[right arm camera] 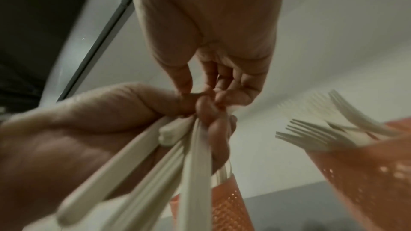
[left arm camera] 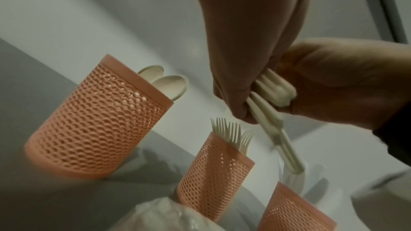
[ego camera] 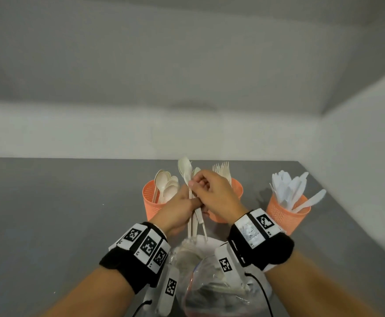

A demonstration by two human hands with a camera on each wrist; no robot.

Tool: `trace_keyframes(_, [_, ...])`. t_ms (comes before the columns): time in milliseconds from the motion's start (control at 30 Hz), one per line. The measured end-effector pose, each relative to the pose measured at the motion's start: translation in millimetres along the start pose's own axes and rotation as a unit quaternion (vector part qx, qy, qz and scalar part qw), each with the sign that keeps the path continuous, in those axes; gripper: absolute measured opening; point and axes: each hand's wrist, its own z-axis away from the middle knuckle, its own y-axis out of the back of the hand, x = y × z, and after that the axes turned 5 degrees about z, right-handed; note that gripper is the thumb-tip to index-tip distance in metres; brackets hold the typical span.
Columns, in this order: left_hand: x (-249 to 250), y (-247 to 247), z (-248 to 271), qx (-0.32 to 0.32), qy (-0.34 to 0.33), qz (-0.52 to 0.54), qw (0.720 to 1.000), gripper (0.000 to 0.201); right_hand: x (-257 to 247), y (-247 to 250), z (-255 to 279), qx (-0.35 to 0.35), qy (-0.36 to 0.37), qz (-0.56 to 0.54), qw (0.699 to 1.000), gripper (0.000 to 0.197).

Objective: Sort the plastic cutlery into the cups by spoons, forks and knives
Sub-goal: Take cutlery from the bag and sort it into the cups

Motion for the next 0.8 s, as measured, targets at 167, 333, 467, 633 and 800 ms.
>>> trace_keyframes(167, [-6,0,6,-0.011,0.025,0.051,0.998,0.049,0,8,6,-0.049,-0.026,0.005,0.998,0.029])
trace_keyframes(333, [-5,-2,12,-0.028,0.015,0.037,0.999,0.048,-1,11,10,-0.053,-0.060,-0.028,0.996,0.044])
trace_keyframes(467, [-3,-3,14,-0.027,0.011,0.041,0.999,0.047,1,4,13,-0.021,-0.040,0.001,0.999,0.039])
trace_keyframes(633, [-7,-3,14,-0.009,0.019,0.024,0.999,0.034,5,6,14,0.045,-0.058,-0.054,0.996,0.016])
trace_keyframes(800, [-11,-11,13,0.016,-0.001,-0.012,1.000,0.034,-2,5,15,0.092,-0.052,-0.110,0.988,0.012])
